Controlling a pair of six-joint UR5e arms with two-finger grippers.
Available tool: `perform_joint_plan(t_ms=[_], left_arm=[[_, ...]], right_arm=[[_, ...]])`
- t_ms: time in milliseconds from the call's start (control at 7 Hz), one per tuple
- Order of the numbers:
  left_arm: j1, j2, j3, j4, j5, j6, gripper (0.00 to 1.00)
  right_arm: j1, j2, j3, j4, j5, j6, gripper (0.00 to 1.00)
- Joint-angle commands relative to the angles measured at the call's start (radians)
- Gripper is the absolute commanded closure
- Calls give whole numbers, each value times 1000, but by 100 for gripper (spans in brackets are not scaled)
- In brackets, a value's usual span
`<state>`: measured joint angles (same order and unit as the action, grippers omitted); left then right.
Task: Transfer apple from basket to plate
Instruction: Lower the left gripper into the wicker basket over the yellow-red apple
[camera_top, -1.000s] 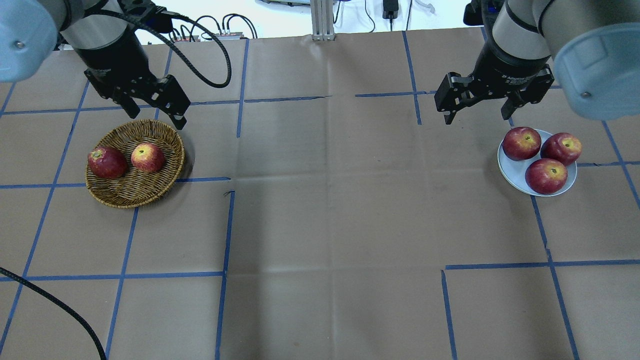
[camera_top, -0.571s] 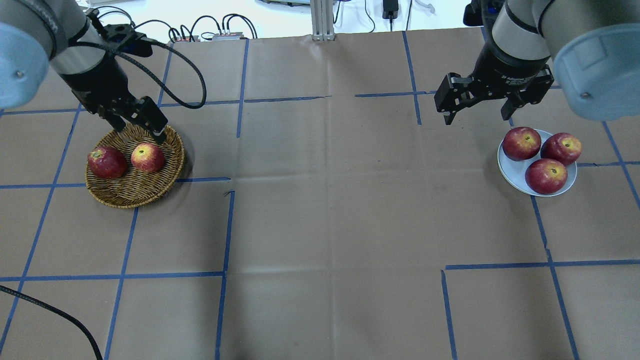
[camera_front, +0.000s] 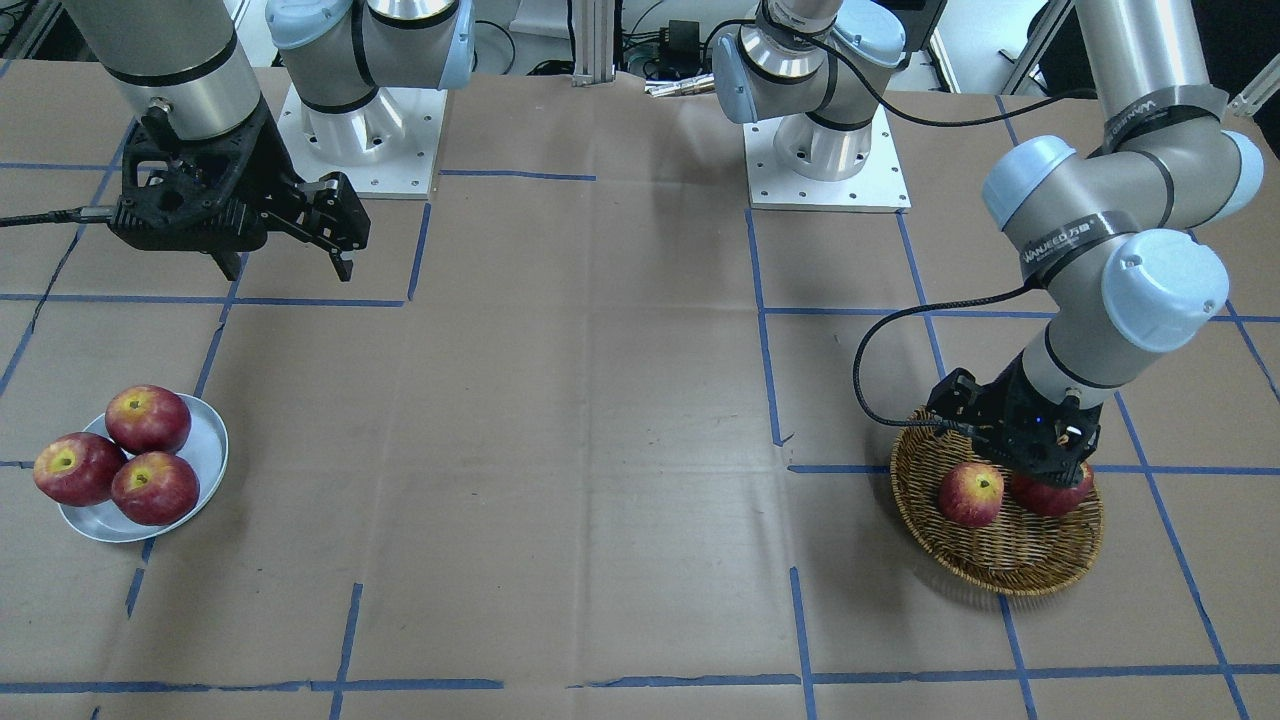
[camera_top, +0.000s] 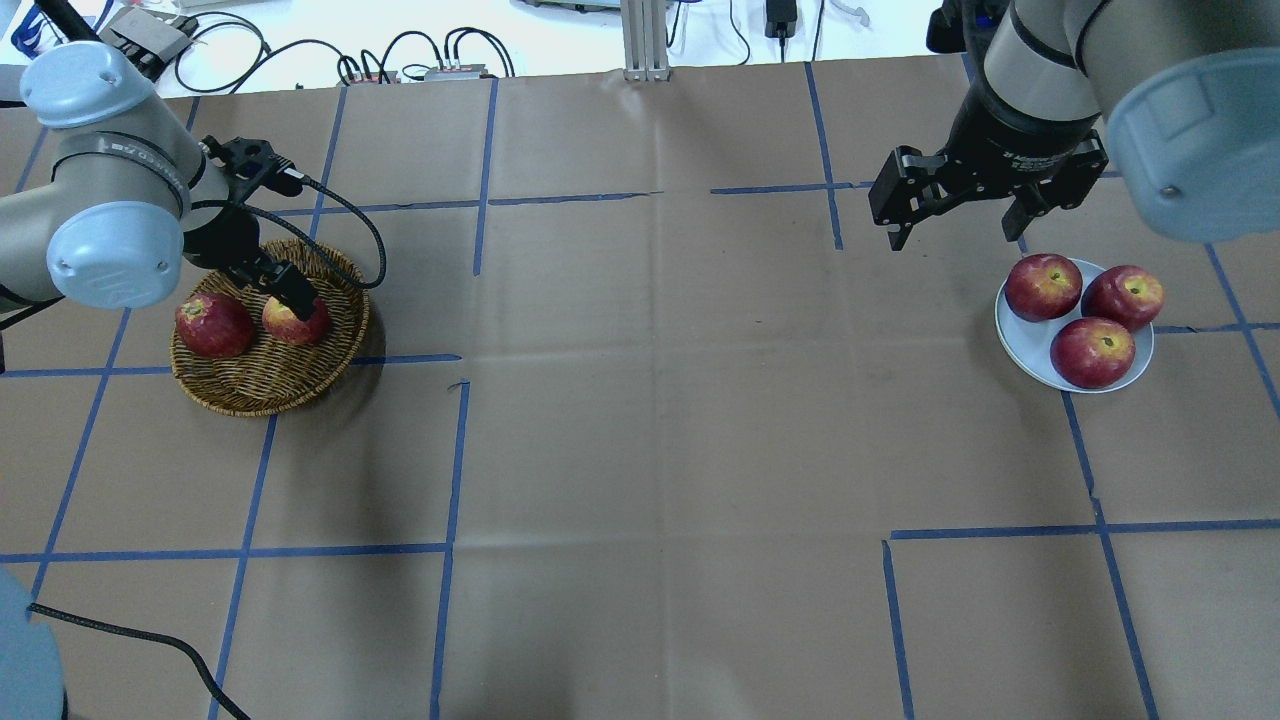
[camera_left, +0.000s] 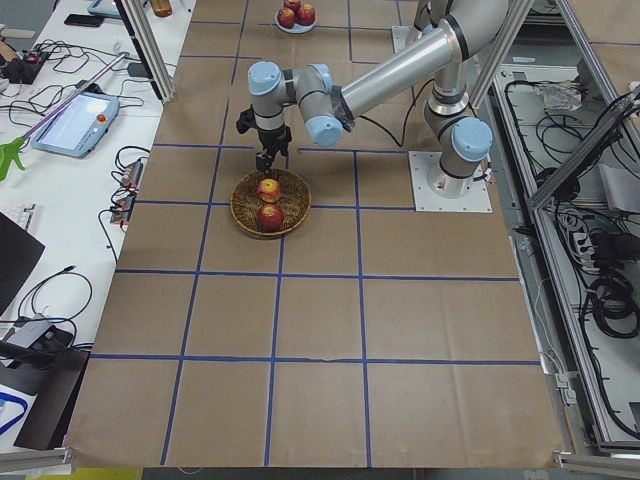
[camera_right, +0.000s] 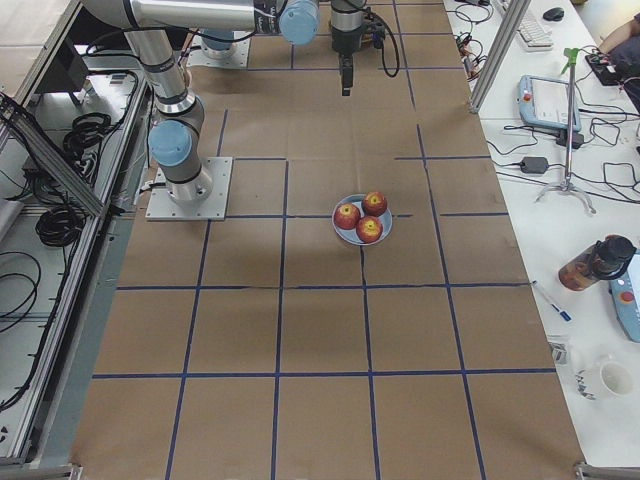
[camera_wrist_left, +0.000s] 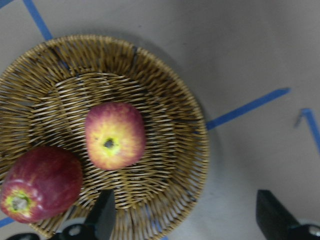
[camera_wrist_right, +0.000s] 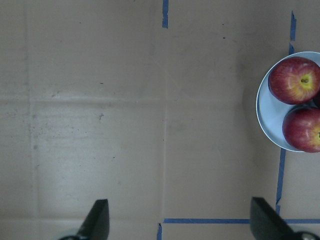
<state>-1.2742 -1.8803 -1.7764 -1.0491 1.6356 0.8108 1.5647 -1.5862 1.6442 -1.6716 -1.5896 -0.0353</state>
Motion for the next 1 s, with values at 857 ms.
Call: perform_joint_plan(t_ms=[857], left_arm=[[24,-181,5,141,0,25,24]], right_arm=[[0,-1,0,1,-1,0,0]])
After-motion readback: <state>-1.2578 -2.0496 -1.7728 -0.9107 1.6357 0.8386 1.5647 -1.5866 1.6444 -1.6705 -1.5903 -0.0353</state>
